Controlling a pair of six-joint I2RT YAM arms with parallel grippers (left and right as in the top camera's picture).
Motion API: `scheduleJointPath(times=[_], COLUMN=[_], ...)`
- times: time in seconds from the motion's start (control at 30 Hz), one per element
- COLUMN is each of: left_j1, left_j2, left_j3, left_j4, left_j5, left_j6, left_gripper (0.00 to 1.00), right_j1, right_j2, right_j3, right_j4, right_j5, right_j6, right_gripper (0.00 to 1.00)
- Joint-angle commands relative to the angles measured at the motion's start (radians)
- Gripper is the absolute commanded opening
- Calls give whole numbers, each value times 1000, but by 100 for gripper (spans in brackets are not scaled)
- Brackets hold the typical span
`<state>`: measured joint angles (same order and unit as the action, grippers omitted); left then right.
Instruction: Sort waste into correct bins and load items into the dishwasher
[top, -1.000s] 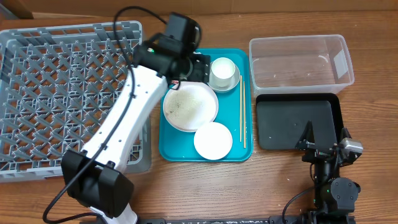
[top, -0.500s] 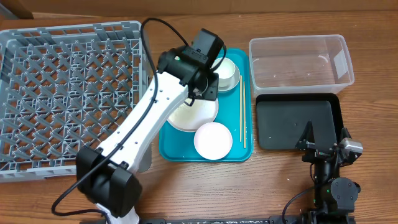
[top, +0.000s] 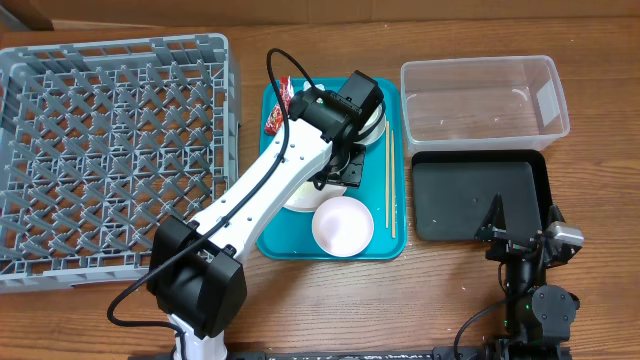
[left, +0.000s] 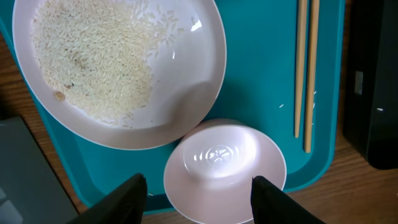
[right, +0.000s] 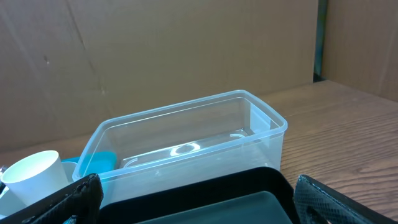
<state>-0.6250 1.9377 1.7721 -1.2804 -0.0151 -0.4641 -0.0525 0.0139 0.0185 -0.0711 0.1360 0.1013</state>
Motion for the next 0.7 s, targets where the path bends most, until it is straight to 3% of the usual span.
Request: scheduleJointPath(times=[0.0, 0.17, 0.5, 0.67], left_j1=[-3, 31, 231, 273], left_j2=[1, 1, 19, 91], left_j3=[14, 14, 14, 14], left_j4=[-4, 122, 537, 671], left_j5=[-6, -126, -121, -115], left_j6=[19, 10, -12, -11], left_gripper=[57, 61, 60, 61], right_j1=[-4, -4, -4, -4], right_j2=[-8, -8, -8, -8], right_j3=[-11, -11, -11, -11], right_j4=[6, 6, 6, 6], right_j5=[4, 4, 4, 4], right_j6=[2, 2, 2, 2], right_gripper=[100, 100, 100, 100])
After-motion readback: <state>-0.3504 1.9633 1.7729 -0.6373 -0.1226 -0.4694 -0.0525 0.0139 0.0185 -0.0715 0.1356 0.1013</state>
